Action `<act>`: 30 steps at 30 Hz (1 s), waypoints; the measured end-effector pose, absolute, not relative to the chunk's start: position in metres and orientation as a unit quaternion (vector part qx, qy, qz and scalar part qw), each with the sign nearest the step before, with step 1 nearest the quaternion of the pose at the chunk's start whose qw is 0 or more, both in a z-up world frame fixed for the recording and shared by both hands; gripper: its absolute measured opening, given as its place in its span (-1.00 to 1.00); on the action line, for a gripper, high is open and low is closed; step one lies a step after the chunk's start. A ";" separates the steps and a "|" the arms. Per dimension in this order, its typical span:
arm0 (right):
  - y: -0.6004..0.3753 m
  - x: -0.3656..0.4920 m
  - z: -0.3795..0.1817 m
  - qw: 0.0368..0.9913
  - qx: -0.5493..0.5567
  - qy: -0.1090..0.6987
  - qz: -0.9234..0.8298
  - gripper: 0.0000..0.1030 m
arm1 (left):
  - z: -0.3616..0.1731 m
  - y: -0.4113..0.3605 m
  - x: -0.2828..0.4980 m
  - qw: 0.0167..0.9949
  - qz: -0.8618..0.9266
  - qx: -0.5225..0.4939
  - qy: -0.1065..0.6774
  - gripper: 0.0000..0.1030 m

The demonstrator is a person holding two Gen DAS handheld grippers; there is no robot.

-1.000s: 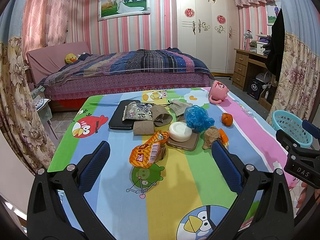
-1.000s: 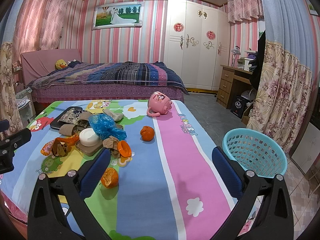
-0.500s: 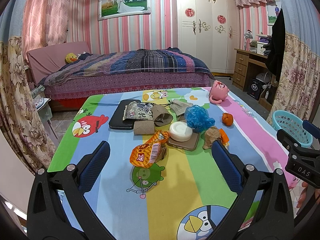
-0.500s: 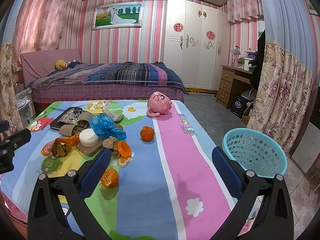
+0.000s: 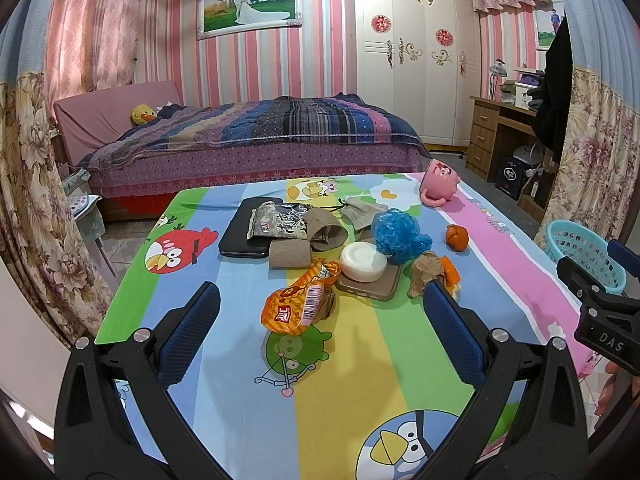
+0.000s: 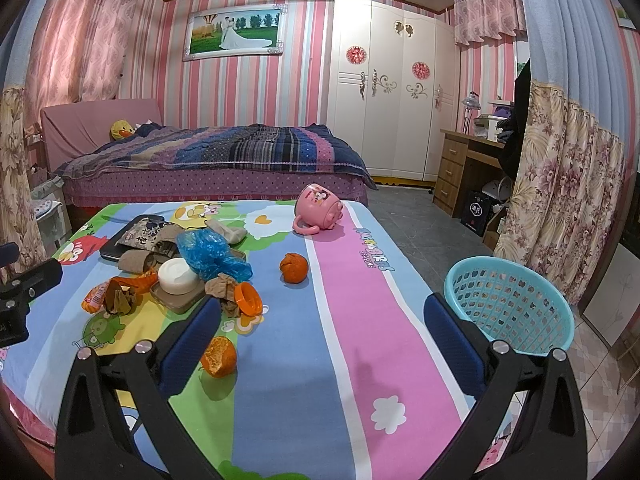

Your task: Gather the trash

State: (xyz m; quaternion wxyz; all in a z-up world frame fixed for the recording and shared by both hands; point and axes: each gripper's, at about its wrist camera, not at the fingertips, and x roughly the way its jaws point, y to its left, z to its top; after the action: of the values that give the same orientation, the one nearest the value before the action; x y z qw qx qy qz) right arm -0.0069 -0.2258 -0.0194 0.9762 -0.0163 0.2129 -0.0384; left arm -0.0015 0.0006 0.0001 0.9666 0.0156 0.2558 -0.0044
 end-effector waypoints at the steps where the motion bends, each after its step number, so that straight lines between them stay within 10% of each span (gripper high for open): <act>1: -0.226 -0.007 -0.019 0.976 -0.016 0.213 -0.039 0.93 | 0.000 0.001 -0.001 0.967 -0.005 0.015 0.256 0.90; 30: -0.222 0.025 -0.004 0.977 -0.034 0.209 -0.018 0.93 | -0.011 0.061 0.040 0.962 0.055 -0.007 0.267 0.90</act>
State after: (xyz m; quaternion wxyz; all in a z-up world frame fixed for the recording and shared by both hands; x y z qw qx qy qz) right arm 0.0247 -0.2218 -0.0038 0.9771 -0.0345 0.2092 -0.0178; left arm 0.0397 0.0609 -0.0110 0.9621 -0.0069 0.2671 0.0549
